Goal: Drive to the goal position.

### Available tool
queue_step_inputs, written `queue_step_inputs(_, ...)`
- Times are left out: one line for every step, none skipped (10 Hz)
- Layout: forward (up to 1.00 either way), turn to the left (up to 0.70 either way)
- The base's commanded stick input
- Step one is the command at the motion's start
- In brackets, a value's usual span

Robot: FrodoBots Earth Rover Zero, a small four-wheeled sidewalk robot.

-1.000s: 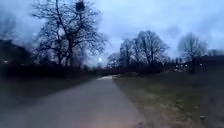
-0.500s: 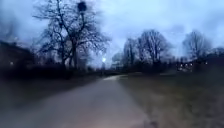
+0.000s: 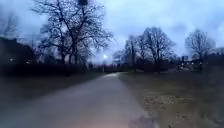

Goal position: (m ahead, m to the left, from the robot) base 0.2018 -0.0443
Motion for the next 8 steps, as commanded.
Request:
queue_step_inputs(1.0, 0.04)
queue_step_inputs(1.0, 0.04)
queue_step_inputs(1.0, 0.04)
queue_step_inputs(1.0, 0.04)
queue_step_inputs(1.0, 0.04)
queue_step_inputs(1.0, 0.04)
queue_step_inputs(1.0, 0.04)
queue_step_inputs(1.0, 0.04)
